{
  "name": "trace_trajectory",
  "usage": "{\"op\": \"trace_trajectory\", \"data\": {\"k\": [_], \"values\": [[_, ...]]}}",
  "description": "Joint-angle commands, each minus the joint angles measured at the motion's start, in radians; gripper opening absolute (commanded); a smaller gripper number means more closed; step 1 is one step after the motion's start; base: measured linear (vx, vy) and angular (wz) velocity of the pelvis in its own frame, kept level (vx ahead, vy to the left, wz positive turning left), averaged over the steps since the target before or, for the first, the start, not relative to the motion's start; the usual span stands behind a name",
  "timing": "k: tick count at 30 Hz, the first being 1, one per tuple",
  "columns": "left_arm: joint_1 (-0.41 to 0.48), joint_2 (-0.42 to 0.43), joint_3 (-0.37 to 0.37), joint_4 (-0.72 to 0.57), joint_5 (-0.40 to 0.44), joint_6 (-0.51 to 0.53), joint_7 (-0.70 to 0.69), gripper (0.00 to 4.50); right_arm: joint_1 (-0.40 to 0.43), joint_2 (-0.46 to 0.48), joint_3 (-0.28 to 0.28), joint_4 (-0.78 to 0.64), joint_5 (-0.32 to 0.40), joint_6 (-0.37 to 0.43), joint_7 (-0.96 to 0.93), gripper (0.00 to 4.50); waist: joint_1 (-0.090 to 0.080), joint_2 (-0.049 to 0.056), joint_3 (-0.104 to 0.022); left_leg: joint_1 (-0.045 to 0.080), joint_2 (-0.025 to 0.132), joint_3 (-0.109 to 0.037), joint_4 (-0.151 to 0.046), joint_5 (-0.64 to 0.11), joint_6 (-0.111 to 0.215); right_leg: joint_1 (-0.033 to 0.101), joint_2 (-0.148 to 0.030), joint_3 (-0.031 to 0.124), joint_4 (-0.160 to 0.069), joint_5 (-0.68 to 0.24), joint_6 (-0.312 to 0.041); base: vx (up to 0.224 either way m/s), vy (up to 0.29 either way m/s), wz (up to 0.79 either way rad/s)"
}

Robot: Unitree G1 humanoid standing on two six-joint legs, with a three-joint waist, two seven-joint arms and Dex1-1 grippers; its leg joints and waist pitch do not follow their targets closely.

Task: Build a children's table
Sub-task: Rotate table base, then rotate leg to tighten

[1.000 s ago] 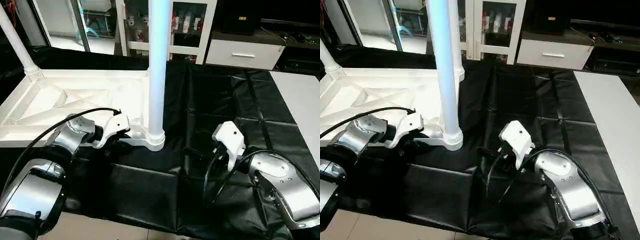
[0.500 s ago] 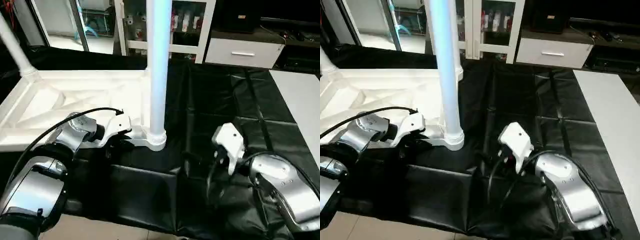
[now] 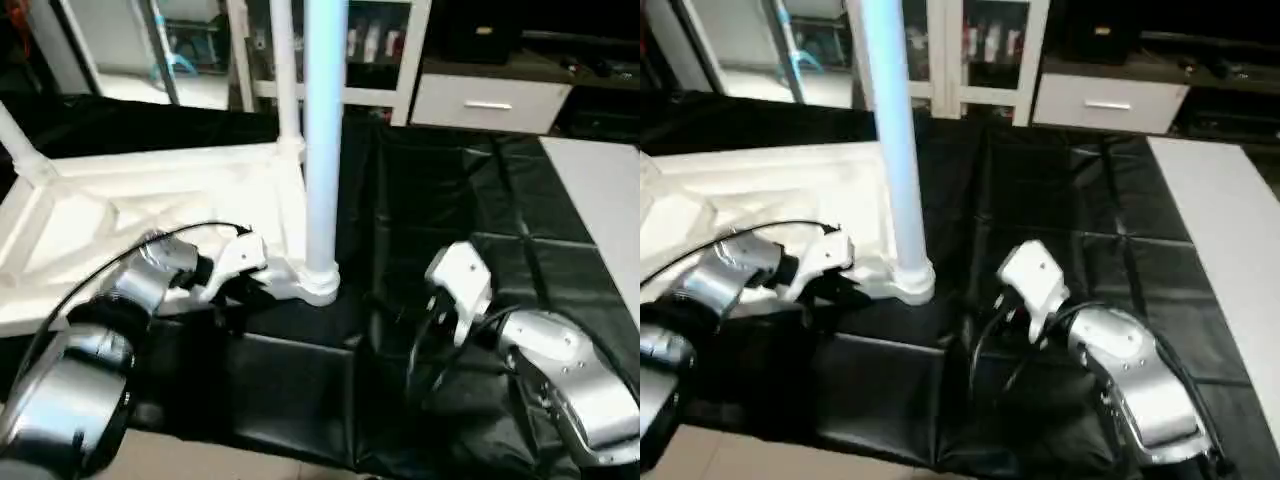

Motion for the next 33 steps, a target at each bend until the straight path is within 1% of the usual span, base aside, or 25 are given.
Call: {"op": "trace_trajectory", "data": {"k": [1, 2, 3, 4, 5, 6, 7, 8, 9, 10, 11, 13, 14, 16, 17, 19, 20, 22, 23, 26, 28, 30, 31, 32, 33], "values": [[0.046, -0.039, -0.003, -0.060, -0.051, -0.010, -0.007, 0.03, -0.001, -0.003, -0.011, -0.016, 0.021, 0.013, 0.014, 3.43, -0.001, -0.015, -0.057, -0.016, 0.038, 0.002, -0.079, -0.069, 0.056, 0.074, -0.075, 0.052, -0.054, -0.076, -0.279, 0.000, 0.000, 0.00], [0.071, -0.045, -0.014, -0.102, -0.054, -0.009, -0.009, 0.03, 0.009, -0.016, -0.002, -0.031, 0.032, 0.017, 0.043, 3.43, 0.004, -0.012, -0.057, -0.012, 0.039, 0.005, -0.080, -0.075, 0.067, 0.069, -0.075, 0.052, -0.056, -0.111, -0.270, 0.000, 0.000, 0.00], [0.096, -0.052, -0.024, -0.147, -0.061, -0.007, -0.015, 0.03, 0.020, -0.032, 0.006, -0.044, 0.048, 0.022, 0.078, 3.43, 0.005, -0.015, -0.057, -0.014, 0.040, 0.006, -0.080, -0.079, 0.072, 0.071, -0.075, 0.052, -0.056, -0.120, -0.267, 0.000, 0.000, 0.00], [0.107, -0.056, -0.028, -0.166, -0.064, -0.003, -0.019, 0.03, 0.025, -0.039, 0.008, -0.049, 0.056, 0.024, 0.094, 3.43, 0.009, -0.014, -0.055, -0.014, 0.042, 0.007, -0.081, -0.084, 0.083, 0.067, -0.075, 0.052, -0.059, -0.153, -0.250, 0.000, 0.000, 0.00], [0.122, -0.063, -0.028, -0.199, -0.071, 0.007, -0.022, 0.03, 0.030, -0.050, 0.011, -0.054, 0.067, 0.026, 0.112, 3.43, 0.009, -0.015, -0.055, -0.014, 0.042, 0.008, -0.082, -0.086, 0.084, 0.067, -0.075, 0.051, -0.060, -0.165, -0.246, 0.000, 0.000, 0.00], [0.132, -0.068, -0.028, -0.222, -0.077, 0.012, -0.024, 0.01, 0.034, -0.059, 0.011, -0.058, 0.079, 0.031, 0.128, 3.60, 0.009, -0.018, -0.054, -0.015, 0.041, 0.008, -0.082, -0.089, 0.085, 0.066, -0.074, 0.049, -0.061, -0.184, -0.238, 0.000, 0.000, 0.00], [0.132, -0.068, -0.028, -0.222, -0.077, 0.012, -0.024, 0.01, 0.034, -0.059, 0.011, -0.058, 0.079, 0.031, 0.128, 3.60, 0.011, -0.016, -0.055, -0.014, 0.042, 0.008, -0.082, -0.095, 0.084, 0.064, -0.076, 0.049, -0.063, -0.204, -0.231, 0.000, 0.000, 0.00], [0.143, -0.070, -0.036, -0.247, -0.072, 0.011, -0.025, 0.01, 0.037, -0.075, 0.009, -0.065, 0.105, 0.042, 0.163, 3.60, 0.012, -0.016, -0.053, -0.010, 0.041, 0.011, -0.083, -0.114, 0.085, 0.058, -0.075, 0.049, -0.069, -0.262, -0.212, 0.000, 0.000, 0.00], [0.153, -0.069, -0.041, -0.270, -0.067, 0.016, -0.027, 0.01, 0.038, -0.086, 0.007, -0.070, 0.128, 0.052, 0.191, 3.60, 0.013, -0.016, -0.053, -0.008, 0.042, 0.012, -0.083, -0.121, 0.086, 0.057, -0.075, 0.049, -0.070, -0.274, -0.208, 0.000, 0.000, 0.00], [0.168, -0.064, -0.045, -0.304, -0.061, 0.030, -0.029, 0.00, 0.038, -0.099, 0.006, -0.076, 0.146, 0.060, 0.220, 3.87, 0.014, -0.017, -0.053, -0.008, 0.044, 0.014, -0.085, -0.130, 0.088, 0.055, -0.075, 0.048, -0.072, -0.293, -0.199, 0.000, 0.000, 0.00], [0.181, -0.059, -0.049, -0.339, -0.056, 0.044, -0.033, 0.00, 0.035, -0.114, 0.013, -0.077, 0.152, 0.063, 0.249, 3.94, 0.014, -0.017, -0.052, -0.006, 0.044, 0.017, -0.085, -0.137, 0.090, 0.050, -0.075, 0.047, -0.073, -0.307, -0.193, 0.000, 0.000, 0.00], [0.190, -0.056, -0.053, -0.362, -0.053, 0.053, -0.041, 0.00, 0.029, -0.124, 0.026, -0.068, 0.140, 0.056, 0.263, 4.02, 0.013, -0.015, -0.053, -0.007, 0.045, 0.018, -0.086, -0.143, 0.089, 0.047, -0.076, 0.046, -0.075, -0.321, -0.188, 0.000, 0.000, 0.00], [0.194, -0.055, -0.054, -0.374, -0.051, 0.057, -0.044, 0.00, 0.025, -0.128, 0.033, -0.062, 0.131, 0.052, 0.269, 4.14, 0.013, -0.016, -0.053, -0.009, 0.043, 0.018, -0.086, -0.140, 0.088, 0.048, -0.075, 0.046, -0.075, -0.324, -0.181, 0.000, 0.000, 0.00], [0.199, -0.055, -0.059, -0.394, -0.049, 0.064, -0.051, 0.00, 0.011, -0.129, 0.055, -0.037, 0.096, 0.026, 0.271, 4.37, 0.013, -0.016, -0.055, -0.012, 0.042, 0.018, -0.085, -0.124, 0.088, 0.047, -0.076, 0.046, -0.072, -0.302, -0.181, 0.000, 0.000, 0.00], [0.201, -0.057, -0.060, -0.402, -0.049, 0.069, -0.054, 0.00, 0.003, -0.129, 0.067, -0.021, 0.077, 0.008, 0.271, 4.37, 0.012, -0.016, -0.055, -0.013, 0.041, 0.019, -0.085, -0.118, 0.089, 0.047, -0.075, 0.046, -0.072, -0.295, -0.180, 0.000, 0.000, 0.00], [0.200, -0.059, -0.065, -0.416, -0.042, 0.075, -0.056, 0.00, -0.032, -0.131, 0.105, 0.034, 0.008, -0.043, 0.252, 4.46, 0.010, -0.015, -0.057, -0.015, 0.039, 0.019, -0.083, -0.102, 0.086, 0.047, -0.075, 0.044, -0.068, -0.269, -0.188, 0.000, 0.000, 0.00], [0.199, -0.060, -0.066, -0.418, -0.041, 0.075, -0.055, 0.00, -0.044, -0.132, 0.116, 0.049, -0.008, -0.051, 0.251, 4.46, 0.011, -0.015, -0.058, -0.015, 0.038, 0.019, -0.082, -0.095, 0.087, 0.049, -0.075, 0.044, -0.067, -0.259, -0.193, 0.000, 0.000, 0.00], [0.200, -0.059, -0.067, -0.424, -0.041, 0.078, -0.053, 0.00, -0.051, -0.133, 0.122, 0.057, -0.015, -0.054, 0.253, 4.46, 0.013, -0.014, -0.060, -0.014, 0.040, 0.020, -0.080, -0.079, 0.095, 0.050, -0.074, 0.045, -0.062, -0.219, -0.202, 0.000, 0.000, 0.00], [0.200, -0.060, -0.069, -0.429, -0.041, 0.084, -0.054, 0.00, -0.064, -0.127, 0.129, 0.070, -0.018, -0.056, 0.256, 4.46, 0.015, -0.011, -0.062, -0.014, 0.040, 0.020, -0.079, -0.066, 0.102, 0.051, -0.074, 0.045, -0.058, -0.183, -0.211, 0.000, 0.000, 0.00], [0.202, -0.066, -0.071, -0.445, -0.040, 0.101, -0.053, 0.00, -0.101, -0.109, 0.147, 0.105, -0.009, -0.040, 0.281, 4.46, 0.013, -0.013, -0.064, -0.018, 0.039, 0.020, -0.077, -0.048, 0.119, 0.055, -0.074, 0.043, -0.052, -0.129, -0.237, 0.000, 0.000, 0.00], [0.202, -0.071, -0.072, -0.450, -0.039, 0.110, -0.052, 0.00, -0.118, -0.104, 0.162, 0.128, -0.004, -0.040, 0.314, 4.46, 0.013, -0.012, -0.063, -0.016, 0.040, 0.021, -0.077, -0.062, 0.121, 0.055, -0.075, 0.042, -0.054, -0.143, -0.240, 0.000, 0.000, 0.00], [0.201, -0.073, -0.074, -0.450, -0.038, 0.115, -0.052, 0.00, -0.129, -0.099, 0.168, 0.146, 0.006, -0.043, 0.338, 4.46, 0.015, -0.014, -0.064, -0.018, 0.040, 0.020, -0.077, -0.061, 0.122, 0.057, -0.076, 0.042, -0.054, -0.145, -0.239, 0.000, 0.000, 0.00], [0.198, -0.074, -0.075, -0.447, -0.037, 0.117, -0.050, 0.00, -0.136, -0.099, 0.172, 0.158, 0.010, -0.045, 0.355, 4.46, 0.014, -0.019, -0.064, -0.019, 0.040, 0.021, -0.076, -0.060, 0.123, 0.057, -0.075, 0.042, -0.054, -0.146, -0.238, 0.000, 0.000, 0.00], [0.196, -0.075, -0.075, -0.445, -0.037, 0.117, -0.048, 0.00, -0.140, -0.100, 0.175, 0.166, 0.013, -0.045, 0.365, 4.46, 0.014, -0.016, -0.063, -0.019, 0.040, 0.020, -0.077, -0.061, 0.124, 0.057, -0.076, 0.041, -0.054, -0.155, -0.238, 0.000, 0.000, 0.00], [0.194, -0.075, -0.075, -0.442, -0.036, 0.118, -0.047, 0.00, -0.146, -0.102, 0.180, 0.175, 0.013, -0.046, 0.377, 4.46, 0.013, -0.017, -0.063, -0.019, 0.040, 0.020, -0.077, -0.060, 0.123, 0.057, -0.076, 0.042, -0.055, -0.159, -0.235, 0.000, 0.000, 0.00]]}}
